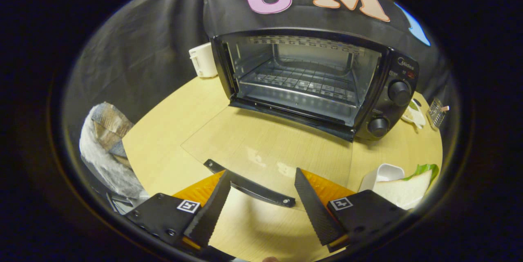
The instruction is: Open the toaster oven, put the food inside, and close the toaster oven door.
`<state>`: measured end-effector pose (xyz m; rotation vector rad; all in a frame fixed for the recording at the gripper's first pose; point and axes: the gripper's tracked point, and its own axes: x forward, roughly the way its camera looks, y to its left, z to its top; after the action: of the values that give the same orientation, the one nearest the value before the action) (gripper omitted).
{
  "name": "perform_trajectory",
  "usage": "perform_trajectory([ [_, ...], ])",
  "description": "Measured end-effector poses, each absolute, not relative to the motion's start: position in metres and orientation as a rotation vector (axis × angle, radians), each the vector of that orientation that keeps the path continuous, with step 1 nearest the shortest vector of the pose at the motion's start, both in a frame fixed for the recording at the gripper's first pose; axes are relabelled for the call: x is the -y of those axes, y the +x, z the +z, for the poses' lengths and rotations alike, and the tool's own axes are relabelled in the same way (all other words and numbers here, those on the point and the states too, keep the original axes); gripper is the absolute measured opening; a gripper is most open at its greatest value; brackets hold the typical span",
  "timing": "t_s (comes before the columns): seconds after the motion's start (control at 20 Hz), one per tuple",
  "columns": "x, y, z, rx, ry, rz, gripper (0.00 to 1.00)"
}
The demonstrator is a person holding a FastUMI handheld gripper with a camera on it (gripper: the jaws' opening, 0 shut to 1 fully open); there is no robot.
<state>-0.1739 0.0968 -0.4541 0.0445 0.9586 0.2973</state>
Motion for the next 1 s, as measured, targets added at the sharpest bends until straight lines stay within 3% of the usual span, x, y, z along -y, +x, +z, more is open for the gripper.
perform_trajectory([
  [0.25,-0.062,-0.143,-0.404,-0.818,0.081,0.227,0.99],
  [0.55,0.037,-0.114,-0.358,-0.706,0.146,0.021,0.99],
  [1.0,0.149,-0.143,-0.367,-0.737,0.179,-0.191,0.98],
])
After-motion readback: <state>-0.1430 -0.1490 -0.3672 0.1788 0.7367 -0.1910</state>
